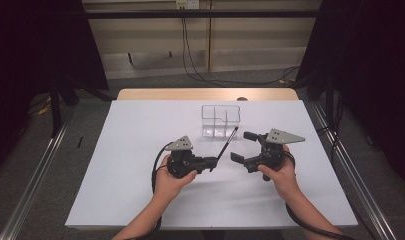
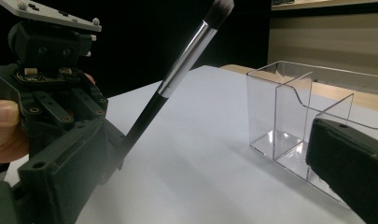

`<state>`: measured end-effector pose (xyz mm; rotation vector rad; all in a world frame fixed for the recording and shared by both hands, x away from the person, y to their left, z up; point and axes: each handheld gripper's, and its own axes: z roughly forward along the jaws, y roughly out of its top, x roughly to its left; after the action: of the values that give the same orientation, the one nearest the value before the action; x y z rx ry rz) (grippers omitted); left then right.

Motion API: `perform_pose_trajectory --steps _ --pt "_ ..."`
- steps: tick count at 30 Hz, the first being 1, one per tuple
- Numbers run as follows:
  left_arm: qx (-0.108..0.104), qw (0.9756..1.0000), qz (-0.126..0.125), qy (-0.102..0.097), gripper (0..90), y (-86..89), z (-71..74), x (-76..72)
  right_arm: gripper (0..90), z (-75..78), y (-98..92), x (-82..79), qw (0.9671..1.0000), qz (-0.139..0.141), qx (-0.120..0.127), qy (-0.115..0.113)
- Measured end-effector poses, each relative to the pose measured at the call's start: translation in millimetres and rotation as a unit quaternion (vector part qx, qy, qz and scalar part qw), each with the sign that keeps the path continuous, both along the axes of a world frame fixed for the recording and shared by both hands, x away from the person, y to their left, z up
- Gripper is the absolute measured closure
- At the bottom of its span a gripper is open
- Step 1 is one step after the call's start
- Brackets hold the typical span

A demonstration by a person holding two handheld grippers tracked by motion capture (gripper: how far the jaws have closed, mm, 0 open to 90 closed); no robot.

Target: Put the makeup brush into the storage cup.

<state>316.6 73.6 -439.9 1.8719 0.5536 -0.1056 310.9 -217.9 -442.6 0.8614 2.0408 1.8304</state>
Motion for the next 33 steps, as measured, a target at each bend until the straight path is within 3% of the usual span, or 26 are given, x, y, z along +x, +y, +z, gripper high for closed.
perform_pose_trajectory --steps 10,21,33 --pt "0.0 1.0 -0.003 0.0 84.2 -2.9 -1.5 -1.0 2.3 -2.5 1.7 1.0 0.9996 0.005 0.018 0.021" --pt "0.004 1.0 0.0 -0.004 84.2 -2.9 -2.1 -1.0 24.7 -4.5 5.1 -1.7 0.9997 0.021 0.008 0.01" --pt "0.005 1.0 -0.003 -0.006 84.2 -6.1 -3.8 -2.5 42.1 -7.6 10.7 -3.5 0.999 0.043 0.012 0.007"
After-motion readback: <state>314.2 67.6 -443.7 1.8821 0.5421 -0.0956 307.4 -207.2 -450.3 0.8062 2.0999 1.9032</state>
